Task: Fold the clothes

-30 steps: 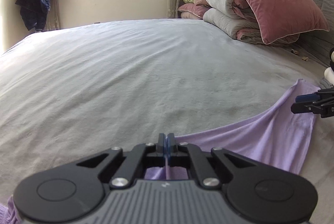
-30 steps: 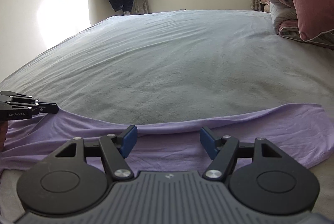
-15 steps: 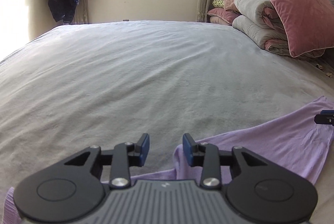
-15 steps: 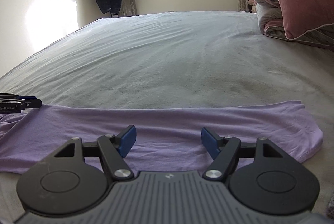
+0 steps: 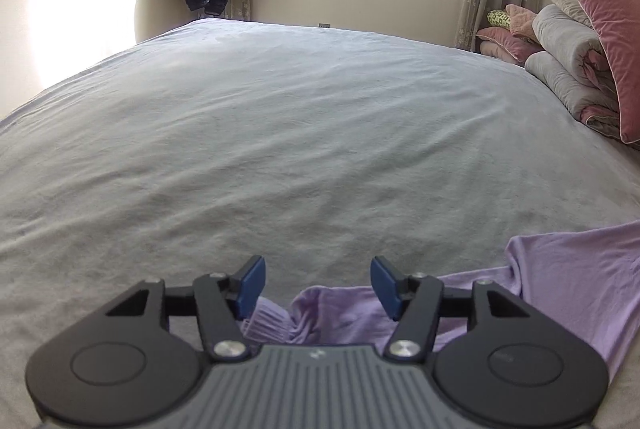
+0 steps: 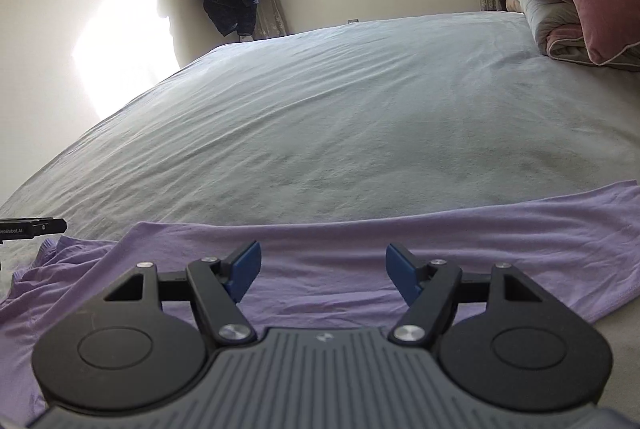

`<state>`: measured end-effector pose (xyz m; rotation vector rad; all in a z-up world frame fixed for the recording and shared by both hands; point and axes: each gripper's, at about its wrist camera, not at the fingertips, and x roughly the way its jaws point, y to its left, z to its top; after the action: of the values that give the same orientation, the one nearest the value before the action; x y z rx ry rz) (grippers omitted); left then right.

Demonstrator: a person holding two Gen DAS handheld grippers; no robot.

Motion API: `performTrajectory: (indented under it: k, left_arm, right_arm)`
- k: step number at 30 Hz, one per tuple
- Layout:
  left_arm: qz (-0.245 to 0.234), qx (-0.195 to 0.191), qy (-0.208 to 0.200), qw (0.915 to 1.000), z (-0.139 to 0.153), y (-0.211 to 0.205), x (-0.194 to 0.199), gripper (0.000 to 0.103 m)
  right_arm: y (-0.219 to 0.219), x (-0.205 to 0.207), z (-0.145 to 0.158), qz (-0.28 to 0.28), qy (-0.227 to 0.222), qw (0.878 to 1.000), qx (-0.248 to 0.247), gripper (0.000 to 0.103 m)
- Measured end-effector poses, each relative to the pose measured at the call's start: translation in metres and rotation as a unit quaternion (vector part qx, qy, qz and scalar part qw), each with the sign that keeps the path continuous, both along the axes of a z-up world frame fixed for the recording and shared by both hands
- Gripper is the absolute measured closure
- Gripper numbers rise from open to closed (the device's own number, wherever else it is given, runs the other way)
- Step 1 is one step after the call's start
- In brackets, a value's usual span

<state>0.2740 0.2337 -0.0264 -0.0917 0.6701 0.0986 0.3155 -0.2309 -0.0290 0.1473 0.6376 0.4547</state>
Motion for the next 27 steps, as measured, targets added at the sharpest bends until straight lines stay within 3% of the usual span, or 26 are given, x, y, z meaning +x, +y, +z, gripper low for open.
performTrajectory:
  k: [5,11,13,17,19,20,21,22,27]
  left_arm:
    - [0.017,-0.067,0.013,0.9976,-0.007,0.047,-0.005,0.043]
    - [-0.018,-0.144,0.011,0.9894,-0.026,0.063,0.001,0.049]
    - [-0.024,-0.155,0.006,0.9876,-0.031,0.064,0.003,0.058]
    - [-0.024,-0.182,0.0,0.983,-0.039,0.072,0.004,0.073]
    - [-0.027,-0.192,0.003,0.9809,-0.043,0.075,0.003,0.092]
    - [-0.027,-0.191,0.0,0.9812,-0.044,0.075,0.001,0.093]
    - [-0.027,-0.189,-0.004,0.9815,-0.044,0.075,0.0,0.097]
    - [-0.023,-0.186,-0.011,0.9822,-0.043,0.076,-0.002,0.098]
    - [0.027,-0.157,-0.07,0.9848,-0.029,0.082,-0.018,0.099]
  right_arm:
    - [0.066,-0.002,0.021,0.076,-0.022,0.997,0.021,0.032]
    - [0.161,0.006,0.029,0.196,-0.058,0.979,-0.015,0.052]
    - [0.186,0.011,0.021,0.222,-0.053,0.973,-0.039,0.06]
    - [0.218,0.02,0.0,0.241,-0.036,0.966,-0.09,0.064]
    - [0.227,0.023,-0.011,0.245,-0.022,0.963,-0.114,0.067]
    - [0.231,0.023,-0.017,0.247,-0.015,0.961,-0.126,0.072]
    - [0.234,0.021,-0.02,0.251,-0.014,0.959,-0.131,0.083]
    - [0.236,0.019,-0.021,0.255,-0.016,0.958,-0.129,0.103]
    - [0.25,0.013,-0.008,0.228,-0.067,0.963,-0.125,0.101]
